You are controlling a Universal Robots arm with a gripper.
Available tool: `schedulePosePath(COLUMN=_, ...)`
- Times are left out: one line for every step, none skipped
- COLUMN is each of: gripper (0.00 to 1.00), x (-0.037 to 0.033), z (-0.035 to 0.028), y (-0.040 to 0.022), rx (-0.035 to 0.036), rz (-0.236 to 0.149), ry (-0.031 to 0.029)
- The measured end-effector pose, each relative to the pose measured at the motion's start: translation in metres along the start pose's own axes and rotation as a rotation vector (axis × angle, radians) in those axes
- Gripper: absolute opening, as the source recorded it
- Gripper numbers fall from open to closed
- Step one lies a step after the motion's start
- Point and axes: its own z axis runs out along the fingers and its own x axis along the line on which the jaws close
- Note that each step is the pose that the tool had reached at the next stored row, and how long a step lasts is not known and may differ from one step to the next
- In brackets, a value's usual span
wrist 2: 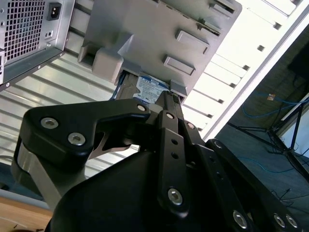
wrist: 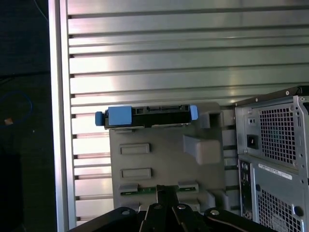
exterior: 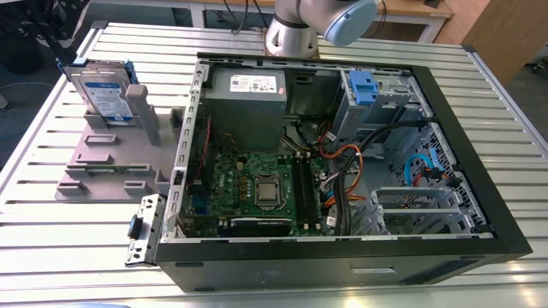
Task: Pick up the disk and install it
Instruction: 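Reach for the disk, then pick up the disk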
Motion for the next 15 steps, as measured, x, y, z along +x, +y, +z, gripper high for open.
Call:
schedulePosePath(gripper=0.11, x=0.0, z=0.0002, y=0.0007, rx=0.0, rz=0.0, ry=0.0)
schedulePosePath(gripper=0.11, x=0.0001, z=0.0004, y=0.001, rx=-0.0001, rz=0.0, ry=-0.0001)
schedulePosePath(gripper=0.11, x=0.0001, z=0.0005, y=0.001, rx=-0.0001, rz=0.0, ry=-0.0001)
schedulePosePath(gripper=0.11, x=0.0001, z=0.0005, y=0.0011, rx=0.0, rz=0.0, ry=0.0)
schedulePosePath(gripper=0.11, x=0.0001, z=0.0006, y=0.0011, rx=0.0, rz=0.0, ry=0.0)
schedulePosePath(gripper=0.11, x=0.0001, z=0.0006, y=0.0011, rx=0.0, rz=0.0, ry=0.0)
schedulePosePath(gripper=0.11, x=0.0001, z=0.0006, y=0.0011, rx=0.0, rz=0.0, ry=0.0)
schedulePosePath(gripper=0.11, x=0.0001, z=0.0006, y=0.0011, rx=0.0, rz=0.0, ry=0.0)
schedulePosePath(gripper=0.11, x=0.0001, z=0.0006, y=0.0011, rx=-0.0001, rz=-0.001, ry=0.0)
schedulePosePath(gripper=0.11, x=0.0001, z=0.0006, y=0.0011, rx=0.0, rz=-0.001, ry=0.0)
schedulePosePath(gripper=0.11, x=0.0001, z=0.0006, y=0.0011, rx=-0.0001, rz=-0.001, ry=0.0)
schedulePosePath(gripper=0.11, x=0.0001, z=0.0006, y=0.0011, rx=-0.0001, rz=-0.002, ry=0.0001)
schedulePosePath(gripper=0.11, x=0.0001, z=0.0006, y=0.0011, rx=-0.0001, rz=-0.003, ry=0.0001)
schedulePosePath(gripper=0.11, x=0.0001, z=0.0006, y=0.0011, rx=-0.0002, rz=-0.005, ry=0.0002)
schedulePosePath(gripper=0.11, x=0.0001, z=0.0006, y=0.0011, rx=-0.0002, rz=-0.007, ry=0.0003)
